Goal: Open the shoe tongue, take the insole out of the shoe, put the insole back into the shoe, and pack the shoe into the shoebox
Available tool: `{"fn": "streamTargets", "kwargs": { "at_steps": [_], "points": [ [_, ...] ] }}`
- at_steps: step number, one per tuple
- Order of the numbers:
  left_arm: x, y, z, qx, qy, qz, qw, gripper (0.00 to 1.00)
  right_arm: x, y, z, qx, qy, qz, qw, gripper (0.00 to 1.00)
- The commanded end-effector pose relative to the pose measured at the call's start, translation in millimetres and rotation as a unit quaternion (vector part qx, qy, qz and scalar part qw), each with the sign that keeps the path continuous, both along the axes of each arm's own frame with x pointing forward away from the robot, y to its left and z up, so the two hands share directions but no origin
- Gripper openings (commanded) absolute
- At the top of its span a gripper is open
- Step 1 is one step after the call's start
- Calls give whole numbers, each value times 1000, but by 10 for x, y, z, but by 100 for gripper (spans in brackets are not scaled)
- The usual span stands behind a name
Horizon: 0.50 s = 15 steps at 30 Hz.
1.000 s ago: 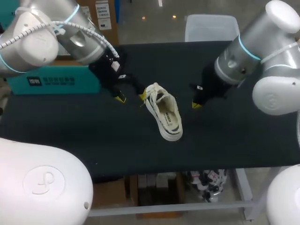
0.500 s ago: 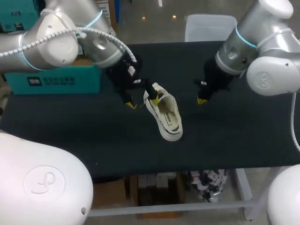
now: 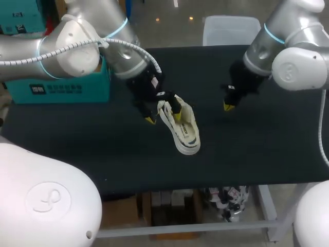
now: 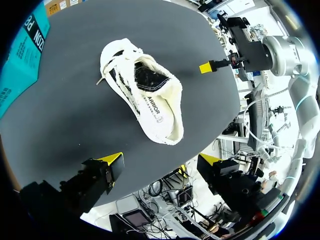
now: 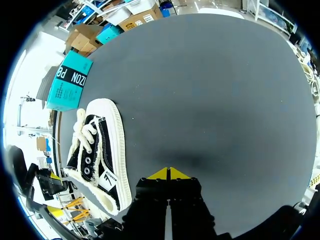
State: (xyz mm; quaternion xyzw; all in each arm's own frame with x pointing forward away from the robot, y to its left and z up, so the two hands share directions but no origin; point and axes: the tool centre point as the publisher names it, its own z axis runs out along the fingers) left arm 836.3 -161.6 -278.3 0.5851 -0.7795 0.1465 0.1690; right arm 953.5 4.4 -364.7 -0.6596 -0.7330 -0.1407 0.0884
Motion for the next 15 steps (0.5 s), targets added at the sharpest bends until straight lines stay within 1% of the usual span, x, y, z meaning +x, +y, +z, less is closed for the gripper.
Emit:
{"fn": "streamTargets", "kwargs": {
  "at_steps": [1,5,9,13,15],
  "points": [
    [51,-82,-98,5,8,0,1000,100,104,-55,12,-5,40,15,999,0],
    [51,-83,-188,13,20,3,1000,100,183,-74,6,-13,43,21,999,0],
    [45,-89,-268,38,29,13,999,100,254,-86,-8,-24,47,38,998,0],
    [95,-98,-332,52,22,18,998,100,311,-67,-17,-39,49,51,997,0],
    [138,-102,-363,62,13,26,998,100,334,-57,-10,-40,46,59,996,13]
  ]
}}
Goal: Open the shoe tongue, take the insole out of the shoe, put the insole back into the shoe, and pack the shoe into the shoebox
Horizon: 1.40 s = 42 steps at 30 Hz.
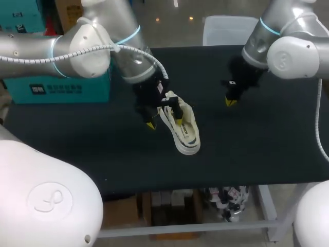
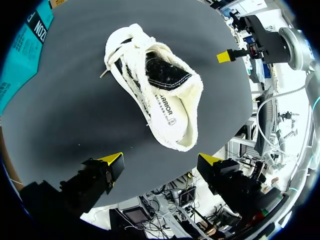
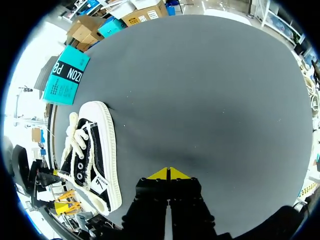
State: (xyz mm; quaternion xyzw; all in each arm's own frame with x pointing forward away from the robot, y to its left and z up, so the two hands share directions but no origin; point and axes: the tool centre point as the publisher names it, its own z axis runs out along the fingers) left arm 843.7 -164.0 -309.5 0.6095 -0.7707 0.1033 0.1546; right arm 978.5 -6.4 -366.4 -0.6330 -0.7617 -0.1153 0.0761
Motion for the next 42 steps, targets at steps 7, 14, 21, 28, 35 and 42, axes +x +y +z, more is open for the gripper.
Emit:
{"fn": "streamTargets", "kwargs": {
  "at_steps": [7,14,21,28,35,42],
  "points": [
    [227,-98,-146,24,-55,10,998,100,138,80,-21,-35,65,47,996,100],
    [411,-170,-288,47,-61,7,997,100,138,80,-21,-35,65,47,996,100],
    [573,-192,-384,82,-88,23,992,41,138,80,-21,-35,65,47,996,100],
    [766,-167,-538,89,-116,43,988,29,156,86,-18,-38,61,50,996,100],
    [822,-168,-604,81,-120,49,988,0,175,189,12,-42,39,97,994,100],
    [798,-92,-399,82,-140,40,986,0,186,394,147,-99,6,168,981,100]
  ]
}}
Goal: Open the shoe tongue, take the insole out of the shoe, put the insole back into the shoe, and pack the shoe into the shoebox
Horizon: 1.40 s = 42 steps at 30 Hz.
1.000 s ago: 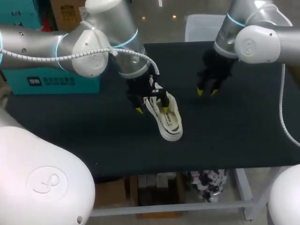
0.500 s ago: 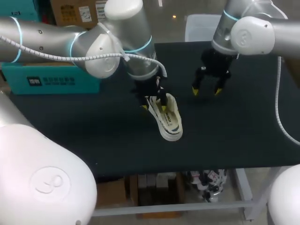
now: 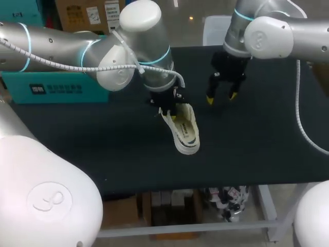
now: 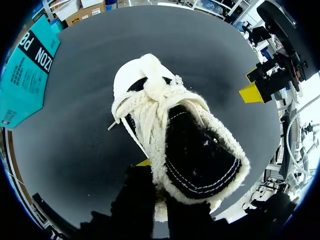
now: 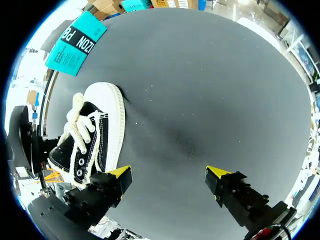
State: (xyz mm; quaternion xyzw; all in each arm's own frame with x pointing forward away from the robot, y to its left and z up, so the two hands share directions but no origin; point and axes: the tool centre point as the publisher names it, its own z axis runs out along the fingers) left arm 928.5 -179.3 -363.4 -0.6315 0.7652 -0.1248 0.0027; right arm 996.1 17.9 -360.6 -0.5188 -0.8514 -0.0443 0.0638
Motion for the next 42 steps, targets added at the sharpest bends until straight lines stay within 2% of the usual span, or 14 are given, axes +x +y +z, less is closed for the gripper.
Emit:
{"fn": "streamTargets", "kwargs": {
  "at_steps": [1,12,17,23,28,31,34,38,40,41,42],
  "points": [
    [-46,80,176,2,-11,-2,1000,0,20,162,103,-44,-19,22,999,100],
    [-22,376,609,-8,-34,-21,999,0,175,36,171,-25,-52,71,996,100],
    [-23,458,717,-3,-35,-37,999,0,192,-39,202,-20,-64,97,993,100],
    [-9,600,893,-4,-36,-62,997,0,176,-157,256,-24,-87,146,985,100],
    [27,711,1070,-1,-40,-73,997,0,105,-158,303,-46,-123,196,972,100],
    [56,792,1207,-15,-40,-95,995,0,80,-153,329,-51,-138,207,967,100],
    [78,863,1345,-23,-33,-167,985,0,24,-129,339,-59,-151,240,957,100],
    [140,1012,1591,-13,-51,-245,968,0,-59,-62,348,-76,-160,278,944,100],
    [164,1064,1680,-5,-50,-283,958,0,-100,-28,357,-88,-165,295,937,100],
    [184,1114,1759,4,-55,-305,951,0,-137,0,366,-94,-174,311,930,100],
    [189,1158,1813,9,-53,-333,941,0,-152,13,376,-95,-175,313,929,100]
  ]
}}
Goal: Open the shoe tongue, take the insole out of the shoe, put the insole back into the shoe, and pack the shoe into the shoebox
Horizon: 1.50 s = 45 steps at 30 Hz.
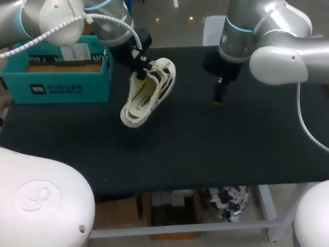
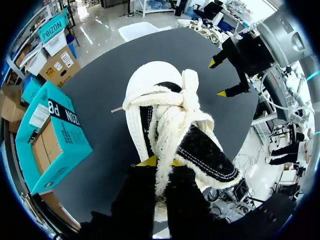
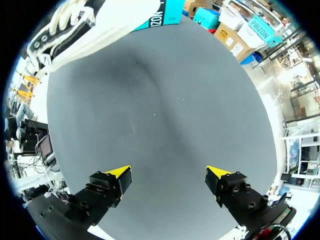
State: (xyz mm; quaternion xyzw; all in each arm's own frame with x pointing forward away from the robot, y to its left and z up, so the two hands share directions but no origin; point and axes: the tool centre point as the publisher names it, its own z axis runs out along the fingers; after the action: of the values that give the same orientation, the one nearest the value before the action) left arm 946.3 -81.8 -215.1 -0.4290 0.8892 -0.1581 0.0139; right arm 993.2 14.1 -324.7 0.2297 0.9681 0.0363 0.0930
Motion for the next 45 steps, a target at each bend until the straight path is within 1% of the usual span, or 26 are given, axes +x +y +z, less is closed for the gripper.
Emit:
{"fn": "streamTargets", "kwargs": {
  "at_steps": [1,2,4,6,7,8,12,15,18,19,22,23,25,26,30,34,35,37,39,41,42,45],
  "points": [
    [37,237,386,27,-3,-108,994,0,-126,77,35,-14,-28,15,999,100],
    [64,283,428,38,0,-132,990,0,-122,92,46,-18,-28,13,999,100],
    [117,392,511,48,-4,-154,987,0,-148,161,67,-22,-33,19,999,100],
    [175,508,591,54,-4,-194,980,0,-179,199,76,-17,-40,33,998,100],
    [199,570,627,63,-2,-218,974,0,-190,220,76,-14,-40,36,998,100],
    [236,631,662,68,-4,-226,972,0,-190,220,76,-14,-40,36,998,100],
    [394,915,823,78,4,-305,949,0,-190,220,76,-14,-40,36,998,100],
    [551,1099,934,74,1,-330,941,0,-190,220,76,-14,-40,36,998,100],
    [717,1279,1036,79,2,-363,928,0,-190,220,76,-14,-40,36,998,100],
    [771,1350,1079,74,-1,-377,923,0,-190,220,76,-14,-40,36,998,100],
    [895,1532,1194,78,-7,-399,913,0,-190,220,76,-14,-40,36,998,100],
    [943,1614,1235,86,-12,-410,908,0,-190,220,76,-14,-40,36,998,100],
    [1025,1745,1276,94,-15,-424,900,0,-190,220,76,-14,-40,36,998,100],
    [1075,1797,1280,98,-13,-421,902,0,-190,220,76,-14,-40,36,998,100],
    [1271,2057,1235,109,-14,-434,894,0,-190,220,76,-14,-40,36,998,100],
    [1565,2315,1123,102,-10,-437,894,0,-190,220,76,-14,-40,36,998,100],
    [1673,2406,1057,98,-7,-436,895,0,-190,220,76,-14,-40,36,998,100],
    [1793,2546,927,89,-8,-444,891,0,-190,220,76,-14,-40,36,998,100],
    [1888,2680,794,87,-8,-447,890,0,-190,220,76,-14,-40,36,998,100],
    [1964,2778,682,82,-5,-453,888,0,-190,220,76,-14,-40,36,998,100],
    [2021,2852,593,86,-3,-458,885,0,-190,220,76,-14,-40,36,998,100],
    [2171,2949,406,77,-1,-467,881,0,-190,220,76,-14,-40,36,998,100]
  ]
}}
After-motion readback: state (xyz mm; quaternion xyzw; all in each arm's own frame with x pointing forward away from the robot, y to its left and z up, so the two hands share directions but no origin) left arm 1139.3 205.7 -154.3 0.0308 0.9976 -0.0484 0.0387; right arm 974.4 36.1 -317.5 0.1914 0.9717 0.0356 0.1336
